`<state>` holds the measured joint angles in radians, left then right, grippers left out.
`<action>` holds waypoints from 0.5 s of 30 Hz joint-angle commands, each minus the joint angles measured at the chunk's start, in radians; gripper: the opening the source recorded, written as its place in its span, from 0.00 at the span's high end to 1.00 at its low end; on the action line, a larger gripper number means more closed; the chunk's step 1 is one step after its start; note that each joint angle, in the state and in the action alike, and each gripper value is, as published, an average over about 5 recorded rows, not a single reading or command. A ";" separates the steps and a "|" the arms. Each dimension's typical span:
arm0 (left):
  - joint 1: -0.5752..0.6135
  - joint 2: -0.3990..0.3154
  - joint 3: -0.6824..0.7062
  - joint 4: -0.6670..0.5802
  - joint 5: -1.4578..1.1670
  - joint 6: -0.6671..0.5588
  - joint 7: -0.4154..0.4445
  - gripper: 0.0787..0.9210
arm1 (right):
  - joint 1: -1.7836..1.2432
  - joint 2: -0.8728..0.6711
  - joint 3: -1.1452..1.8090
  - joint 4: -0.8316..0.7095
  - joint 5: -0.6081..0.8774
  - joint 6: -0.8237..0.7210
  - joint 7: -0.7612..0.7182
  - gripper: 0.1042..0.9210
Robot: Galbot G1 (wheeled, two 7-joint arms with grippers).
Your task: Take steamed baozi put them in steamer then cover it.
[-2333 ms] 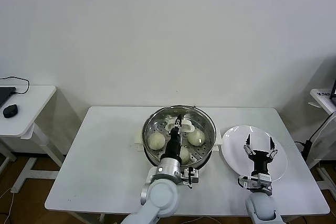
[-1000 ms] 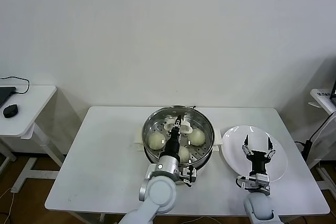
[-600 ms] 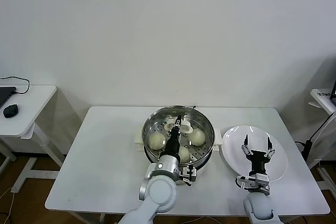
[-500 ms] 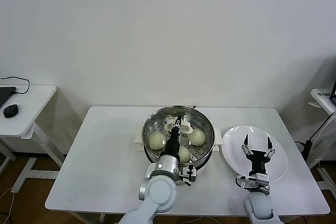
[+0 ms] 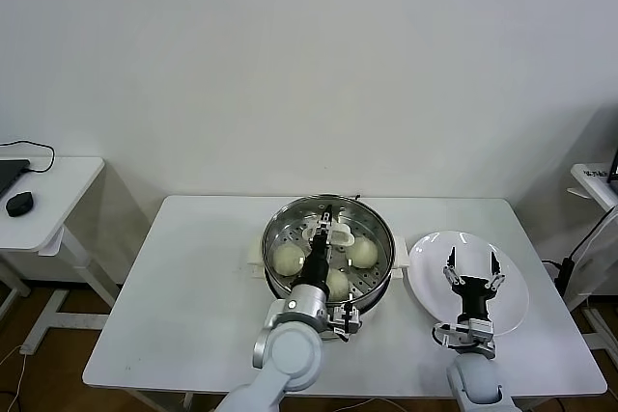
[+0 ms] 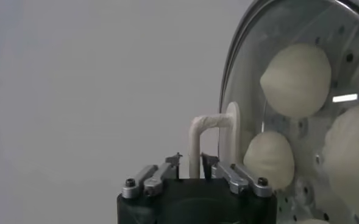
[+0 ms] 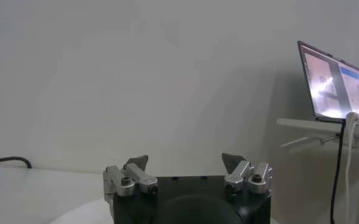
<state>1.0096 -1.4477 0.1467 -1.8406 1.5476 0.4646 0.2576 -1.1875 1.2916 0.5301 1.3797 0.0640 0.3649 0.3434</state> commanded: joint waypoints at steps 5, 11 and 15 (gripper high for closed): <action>0.038 0.056 0.018 -0.117 -0.052 0.006 0.002 0.30 | 0.013 -0.003 -0.008 -0.002 -0.002 -0.003 0.003 0.12; 0.073 0.112 0.016 -0.177 -0.088 0.007 0.002 0.15 | 0.028 0.005 -0.006 -0.001 0.000 -0.006 0.005 0.12; 0.095 0.155 0.003 -0.233 -0.125 0.011 0.011 0.12 | 0.033 0.001 -0.005 0.001 0.003 -0.006 0.006 0.12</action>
<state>1.0625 -1.3764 0.1598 -1.9542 1.4885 0.4701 0.2612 -1.1635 1.2941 0.5247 1.3775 0.0645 0.3600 0.3481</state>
